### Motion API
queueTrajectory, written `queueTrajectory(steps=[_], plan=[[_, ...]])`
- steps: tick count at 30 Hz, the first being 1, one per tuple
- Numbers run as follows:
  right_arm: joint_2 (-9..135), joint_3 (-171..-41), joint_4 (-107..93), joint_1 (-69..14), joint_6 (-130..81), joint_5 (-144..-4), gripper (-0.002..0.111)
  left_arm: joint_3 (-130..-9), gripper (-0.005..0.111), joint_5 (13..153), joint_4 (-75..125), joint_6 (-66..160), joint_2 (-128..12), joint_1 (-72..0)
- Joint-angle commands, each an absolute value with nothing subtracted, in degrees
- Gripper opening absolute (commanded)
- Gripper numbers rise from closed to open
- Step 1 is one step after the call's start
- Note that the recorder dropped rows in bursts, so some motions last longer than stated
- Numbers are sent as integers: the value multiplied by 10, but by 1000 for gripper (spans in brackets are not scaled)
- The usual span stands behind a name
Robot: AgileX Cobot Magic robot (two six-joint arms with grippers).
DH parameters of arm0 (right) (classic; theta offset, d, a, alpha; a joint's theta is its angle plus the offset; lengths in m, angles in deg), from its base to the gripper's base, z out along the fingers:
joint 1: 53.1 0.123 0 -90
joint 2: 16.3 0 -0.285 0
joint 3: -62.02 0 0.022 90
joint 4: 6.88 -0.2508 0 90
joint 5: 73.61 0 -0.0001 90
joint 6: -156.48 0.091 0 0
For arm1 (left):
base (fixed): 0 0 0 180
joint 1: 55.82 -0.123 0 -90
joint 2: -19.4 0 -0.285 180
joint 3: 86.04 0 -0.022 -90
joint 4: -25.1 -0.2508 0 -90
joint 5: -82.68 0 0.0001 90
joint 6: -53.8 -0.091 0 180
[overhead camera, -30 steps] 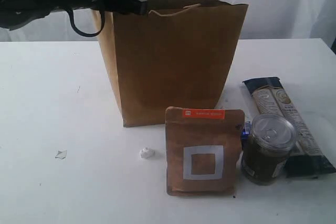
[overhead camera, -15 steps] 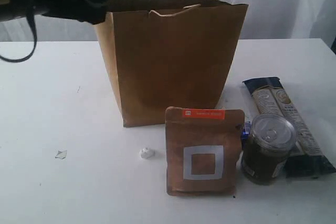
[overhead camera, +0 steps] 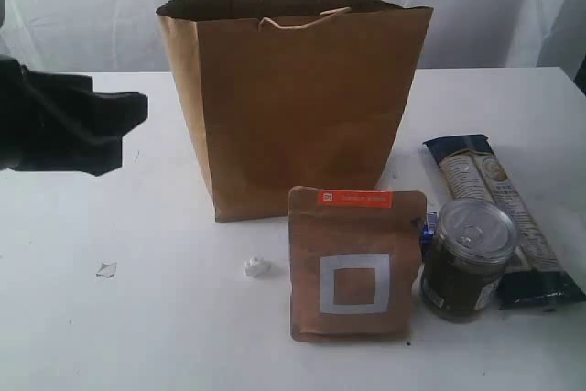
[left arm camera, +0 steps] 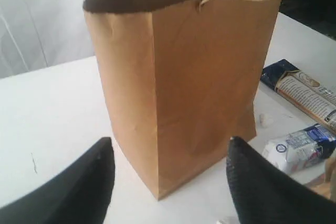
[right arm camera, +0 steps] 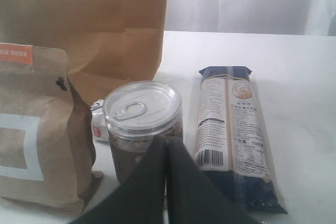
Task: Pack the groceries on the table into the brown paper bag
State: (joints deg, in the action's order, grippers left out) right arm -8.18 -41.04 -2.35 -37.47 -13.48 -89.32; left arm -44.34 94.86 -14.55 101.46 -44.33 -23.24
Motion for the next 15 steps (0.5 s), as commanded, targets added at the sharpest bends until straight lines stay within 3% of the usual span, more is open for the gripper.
queueTrajectory(steps=[1, 6, 15], plan=[[-85, -408, -23, -377, -133, -888, 0, -414, 67, 977, -152, 1051, -472, -209], [-85, -408, -23, -377, -133, -888, 0, -409, 73, 1009, -121, 1043, -559, -173], [-85, -408, -23, -377, -133, -886, 0, -429, 74, 1058, 23, 931, -713, -157]])
